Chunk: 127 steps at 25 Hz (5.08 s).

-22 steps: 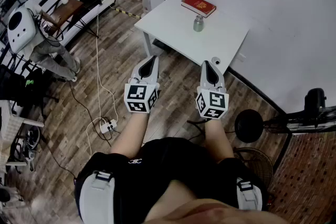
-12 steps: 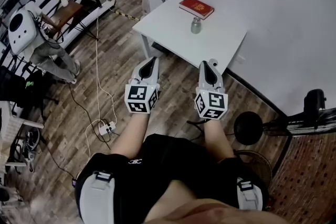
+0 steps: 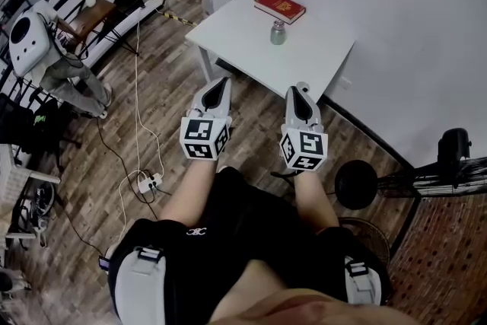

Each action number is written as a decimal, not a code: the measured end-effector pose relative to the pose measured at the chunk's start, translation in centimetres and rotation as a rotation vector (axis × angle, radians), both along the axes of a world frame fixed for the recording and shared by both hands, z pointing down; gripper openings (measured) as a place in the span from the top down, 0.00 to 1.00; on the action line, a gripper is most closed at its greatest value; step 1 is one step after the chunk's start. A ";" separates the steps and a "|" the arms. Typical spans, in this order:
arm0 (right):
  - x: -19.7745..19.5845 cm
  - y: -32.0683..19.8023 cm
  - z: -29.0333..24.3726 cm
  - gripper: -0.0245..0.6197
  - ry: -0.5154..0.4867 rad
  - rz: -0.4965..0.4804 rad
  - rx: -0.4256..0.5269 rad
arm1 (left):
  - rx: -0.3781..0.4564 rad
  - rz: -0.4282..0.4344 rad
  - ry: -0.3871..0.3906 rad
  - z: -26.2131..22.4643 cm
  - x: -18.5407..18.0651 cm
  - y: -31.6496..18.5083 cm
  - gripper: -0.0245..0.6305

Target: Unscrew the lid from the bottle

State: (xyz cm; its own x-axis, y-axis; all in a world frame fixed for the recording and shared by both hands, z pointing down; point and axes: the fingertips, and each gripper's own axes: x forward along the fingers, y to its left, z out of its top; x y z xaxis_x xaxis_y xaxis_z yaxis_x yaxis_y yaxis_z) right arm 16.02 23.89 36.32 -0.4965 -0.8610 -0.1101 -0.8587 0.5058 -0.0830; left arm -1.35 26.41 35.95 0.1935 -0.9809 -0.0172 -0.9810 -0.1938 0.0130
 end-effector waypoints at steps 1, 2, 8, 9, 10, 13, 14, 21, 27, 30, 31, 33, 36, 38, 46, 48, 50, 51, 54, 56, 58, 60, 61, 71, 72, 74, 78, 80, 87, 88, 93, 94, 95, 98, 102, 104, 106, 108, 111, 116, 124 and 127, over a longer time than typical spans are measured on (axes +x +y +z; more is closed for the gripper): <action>0.1 -0.4 0.0 0.96 0.000 -0.001 0.000 | -0.001 0.005 0.001 0.0 0.2 -0.3 0.88; 0.1 -0.8 -0.1 0.96 -0.001 0.000 0.001 | -0.003 0.010 0.002 0.0 0.3 -0.7 0.88; -0.3 -3.5 -0.5 0.96 -0.004 -0.002 0.019 | 0.017 0.021 0.001 -0.5 0.3 -3.6 0.88; -0.7 -4.1 -0.6 0.96 0.000 0.000 0.024 | 0.020 0.028 -0.001 -0.6 0.1 -4.3 0.88; -1.0 -4.7 -0.6 0.96 0.005 0.003 0.026 | 0.022 0.036 -0.002 -0.7 -0.1 -5.0 0.88; -1.3 -6.7 -0.1 0.96 0.019 0.017 0.024 | 0.026 0.050 0.013 -0.2 -0.5 -7.1 0.88; -1.4 -7.6 0.2 0.96 0.018 0.021 0.021 | 0.025 0.053 0.019 0.2 -0.7 -7.9 0.88; -4.3 -15.5 2.3 0.96 0.015 0.060 0.025 | 0.014 0.109 0.047 2.8 -3.5 -16.8 0.88; -6.7 -25.0 1.7 0.96 0.027 0.121 0.017 | -0.026 0.164 0.036 3.3 -6.4 -26.5 0.88; -8.0 -30.0 1.4 0.96 0.036 0.155 0.015 | -0.040 0.191 0.038 3.1 -8.0 -31.8 0.88; -8.4 -31.7 1.4 0.96 0.038 0.164 0.012 | -0.042 0.199 0.036 3.1 -8.6 -33.5 0.88; -9.3 -34.9 1.4 0.96 0.040 0.181 0.004 | -0.050 0.217 0.032 3.0 -9.5 -36.7 0.88; -10.3 -38.9 1.5 0.96 0.048 0.208 -0.012 | -0.071 0.248 0.024 3.4 -10.6 -40.5 0.88; -11.0 -40.7 1.7 0.96 0.050 0.223 -0.023 | -0.087 0.270 0.007 3.8 -11.4 -42.4 0.88; -9.7 -44.7 3.5 0.96 0.072 0.259 -0.069 | -0.128 0.302 -0.001 5.8 -11.3 -48.1 0.88; -8.9 -45.6 3.7 0.96 0.072 0.265 -0.072 | -0.136 0.305 0.005 6.0 -10.7 -49.0 0.88; -8.2 -45.8 3.7 0.96 0.069 0.270 -0.069 | -0.144 0.310 -0.001 6.3 -10.3 -49.3 0.88; -7.8 -45.9 3.6 0.96 0.061 0.272 -0.062 | -0.148 0.314 -0.003 6.5 -10.1 -49.5 0.88; -6.7 -46.5 3.6 0.77 0.012 0.269 -0.042 | -0.157 0.365 0.011 6.9 -8.8 -50.4 0.88; -6.2 -47.0 4.0 0.64 -0.009 0.243 -0.045 | -0.163 0.431 0.004 7.4 -7.2 -50.7 0.66; -5.8 -47.2 4.8 0.61 0.005 0.222 -0.061 | -0.173 0.482 -0.012 8.2 -5.8 -50.7 0.53; -5.6 -47.3 6.0 0.61 0.024 0.210 -0.083 | -0.190 0.508 -0.039 9.3 -4.8 -50.6 0.45; -5.5 -47.3 6.6 0.61 0.025 0.201 -0.097 | -0.199 0.520 -0.047 9.9 -4.3 -50.5 0.44; -6.2 -48.0 11.6 0.61 0.078 0.124 -0.206 | -0.292 0.636 -0.102 17.2 -0.1 -50.3 0.42; -6.4 -48.2 12.2 0.61 0.077 0.109 -0.216 | -0.301 0.646 -0.106 18.0 0.3 -50.3 0.42; -6.8 -48.5 13.5 0.61 0.086 0.079 -0.235 | -0.317 0.671 -0.122 19.5 1.3 -50.3 0.42; -7.8 -48.6 16.2 0.61 0.178 0.042 -0.267 | -0.323 0.734 -0.118 20.8 3.0 -49.8 0.41; -8.3 -48.9 17.3 0.61 0.214 0.026 -0.286 | -0.333 0.758 -0.125 21.8 3.7 -50.0 0.41; -9.6 -50.5 21.6 0.61 0.264 -0.052 -0.346 | -0.426 0.805 -0.126 27.5 5.6 -51.9 0.41; -9.7 -50.7 22.1 0.61 0.272 -0.055 -0.351 | -0.439 0.810 -0.119 28.2 5.7 -52.2 0.41; -10.1 -51.7 23.4 0.60 0.319 -0.046 -0.357 | -0.487 0.857 -0.117 30.4 6.6 -52.9 0.38; -10.3 -51.8 23.7 0.60 0.330 -0.048 -0.362 | -0.491 0.868 -0.126 30.7 6.8 -52.9 0.38; -10.5 -51.9 23.9 0.60 0.342 -0.050 -0.365 | -0.492 0.876 -0.133 30.9 7.0 -53.0 0.38; -10.9 -52.2 23.9 0.60 0.352 -0.062 -0.355 | -0.492 0.880 -0.162 31.5 7.3 -53.5 0.38; -10.7 -52.3 23.8 0.60 0.347 -0.077 -0.361 | -0.472 0.891 -0.213 31.8 7.2 -53.8 0.41; -10.5 -52.2 23.9 0.59 0.349 -0.103 -0.365 | -0.466 0.904 -0.224 31.7 7.2 -53.6 0.41; -10.6 -51.9 24.0 0.59 0.365 -0.164 -0.356 | -0.457 0.923 -0.244 31.7 7.2 -53.5 0.41; -10.9 -51.6 23.9 0.59 0.408 -0.261 -0.345 | -0.452 0.943 -0.260 31.7 7.2 -53.4 0.42; -11.2 -51.3 24.1 0.59 0.484 -0.483 -0.336 | -0.452 0.957 -0.260 31.7 7.2 -53.4 0.42; -11.3 -50.9 24.9 0.59 0.748 -0.877 -0.339 | -0.451 0.969 -0.263 32.0 7.3 -53.6 0.42; -11.6 -49.4 22.5 0.58 0.736 -0.773 -0.444 | -0.458 0.974 -0.260 31.4 7.0 -53.1 0.42; -10.0 -50.5 20.4 0.58 0.447 -0.421 -0.394 | -0.455 0.967 -0.257 31.9 7.1 -53.5 0.42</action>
